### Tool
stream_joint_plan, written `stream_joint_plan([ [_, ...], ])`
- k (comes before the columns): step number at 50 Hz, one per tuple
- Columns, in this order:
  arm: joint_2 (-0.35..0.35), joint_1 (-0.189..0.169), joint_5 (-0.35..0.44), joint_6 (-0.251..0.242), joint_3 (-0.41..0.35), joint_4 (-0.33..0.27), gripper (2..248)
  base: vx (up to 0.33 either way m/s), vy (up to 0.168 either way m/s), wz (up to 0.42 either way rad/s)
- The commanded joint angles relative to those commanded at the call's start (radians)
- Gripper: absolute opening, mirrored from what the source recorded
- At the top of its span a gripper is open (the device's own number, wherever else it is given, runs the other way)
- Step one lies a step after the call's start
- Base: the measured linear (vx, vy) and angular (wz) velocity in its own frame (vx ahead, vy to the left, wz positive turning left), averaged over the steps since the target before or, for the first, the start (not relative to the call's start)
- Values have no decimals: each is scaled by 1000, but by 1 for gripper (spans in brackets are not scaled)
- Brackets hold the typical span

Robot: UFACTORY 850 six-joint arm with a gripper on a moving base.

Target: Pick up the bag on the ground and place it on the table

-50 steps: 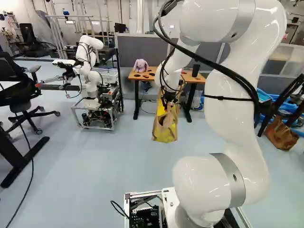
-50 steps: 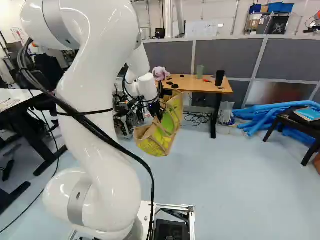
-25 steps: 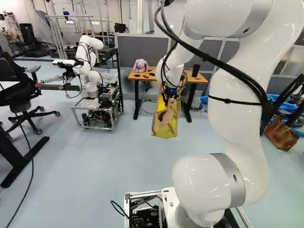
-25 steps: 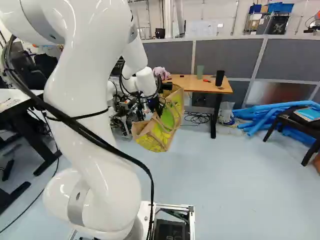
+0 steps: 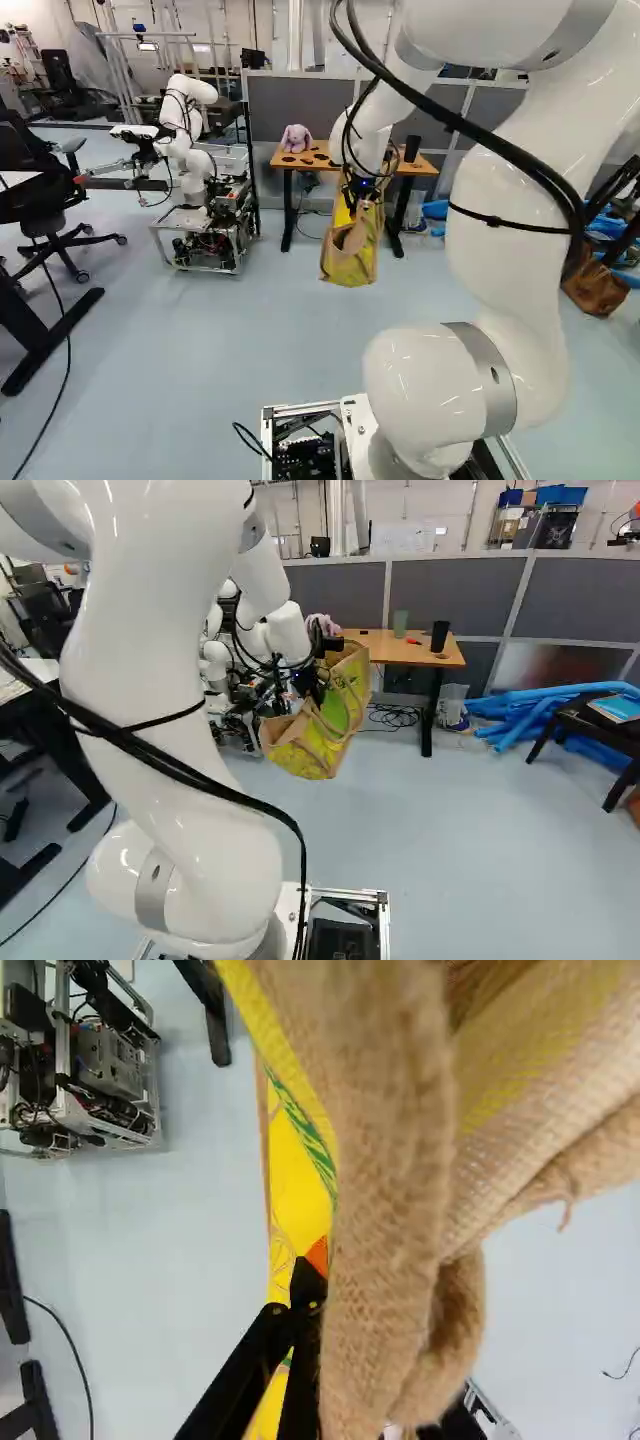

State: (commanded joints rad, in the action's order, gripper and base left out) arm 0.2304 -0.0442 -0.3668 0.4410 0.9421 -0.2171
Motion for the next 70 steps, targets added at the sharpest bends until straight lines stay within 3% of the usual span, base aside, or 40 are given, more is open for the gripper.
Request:
stream_joint_plan([
  [44,-152,0,-197,0,-35,-81,22,0,0,0],
  [70,-164,0,-314,0,-37,-129,22,0,0,0],
])
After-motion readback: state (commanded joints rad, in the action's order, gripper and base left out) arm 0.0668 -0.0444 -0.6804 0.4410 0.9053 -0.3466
